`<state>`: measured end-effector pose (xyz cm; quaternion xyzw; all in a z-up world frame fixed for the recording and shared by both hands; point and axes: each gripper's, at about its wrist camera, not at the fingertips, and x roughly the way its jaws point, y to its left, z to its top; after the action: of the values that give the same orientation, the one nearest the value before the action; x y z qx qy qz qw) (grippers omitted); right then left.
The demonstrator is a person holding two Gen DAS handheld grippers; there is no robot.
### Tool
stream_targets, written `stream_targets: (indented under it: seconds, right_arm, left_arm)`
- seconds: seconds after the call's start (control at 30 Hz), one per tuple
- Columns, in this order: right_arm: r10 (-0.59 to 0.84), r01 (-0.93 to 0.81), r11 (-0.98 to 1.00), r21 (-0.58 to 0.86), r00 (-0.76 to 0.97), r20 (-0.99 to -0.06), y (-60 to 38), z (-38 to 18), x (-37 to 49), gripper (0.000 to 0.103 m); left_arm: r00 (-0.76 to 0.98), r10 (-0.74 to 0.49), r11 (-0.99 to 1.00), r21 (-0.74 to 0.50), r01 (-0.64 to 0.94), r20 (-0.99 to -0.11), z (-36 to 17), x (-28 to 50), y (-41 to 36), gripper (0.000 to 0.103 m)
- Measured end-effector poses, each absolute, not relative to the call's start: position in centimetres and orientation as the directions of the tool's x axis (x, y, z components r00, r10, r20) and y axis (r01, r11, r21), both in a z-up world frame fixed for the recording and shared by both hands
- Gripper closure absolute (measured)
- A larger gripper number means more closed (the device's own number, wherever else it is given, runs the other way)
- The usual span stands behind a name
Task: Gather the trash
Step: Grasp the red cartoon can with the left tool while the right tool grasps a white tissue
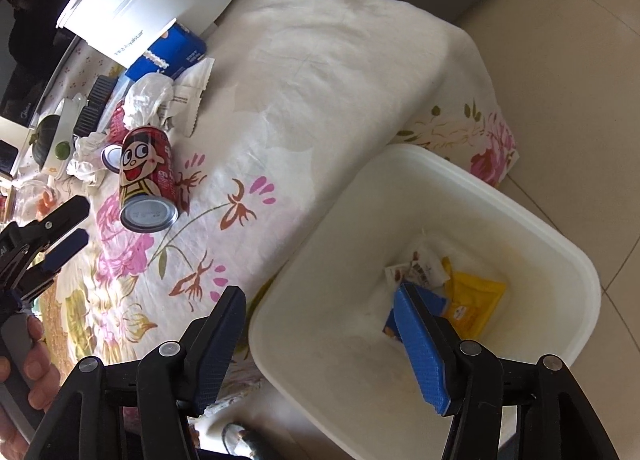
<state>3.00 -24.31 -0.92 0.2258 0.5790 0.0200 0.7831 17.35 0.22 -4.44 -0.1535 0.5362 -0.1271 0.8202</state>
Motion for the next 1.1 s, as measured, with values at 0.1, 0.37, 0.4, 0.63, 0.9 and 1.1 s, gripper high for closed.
stream_targets:
  seconds: [0.1,0.37,0.4,0.63,0.9,1.1]
  right_arm:
    - [0.311,0.225,0.893,0.39,0.32,-0.895,-23.3,-1.0,4.0,0.035]
    - [0.303,0.204,0.9,0.386,0.344,-0.889,-21.0,-0.5,7.7,0.034]
    - [0.303,0.209,0.898,0.386,0.342,-0.89,-20.9,-0.6,8.2,0.034]
    - [0.365,0.222,0.864,0.452,0.342,-0.866,-19.7,-1.3,12.4,0.034]
    - [0.327,0.17,0.89,0.423,0.409,-0.852,-17.9,-2.7,17.6,0.034]
    - [0.373,0.032,0.893,0.449,0.507,-0.777,-14.8,-1.2,19.9,0.034]
  left_arm:
    - [0.37,-0.343,0.937,-0.341,0.073,-0.863,-6.2,18.8,-2.2,0.024]
    - [0.364,-0.284,0.957,-0.287,0.045,-0.887,-8.2,20.2,-3.6,0.048]
    - [0.369,-0.292,0.952,-0.304,0.027,-0.882,-8.1,20.2,-3.1,0.048]
    - [0.378,-0.419,0.87,-0.484,-0.093,-0.826,-6.6,19.6,0.7,0.048]
    - [0.424,-0.456,0.824,-0.551,-0.131,-0.783,-4.4,18.3,4.1,0.048]
    - [0.45,-0.484,0.761,-0.615,-0.207,-0.75,-4.0,17.5,7.5,0.048]
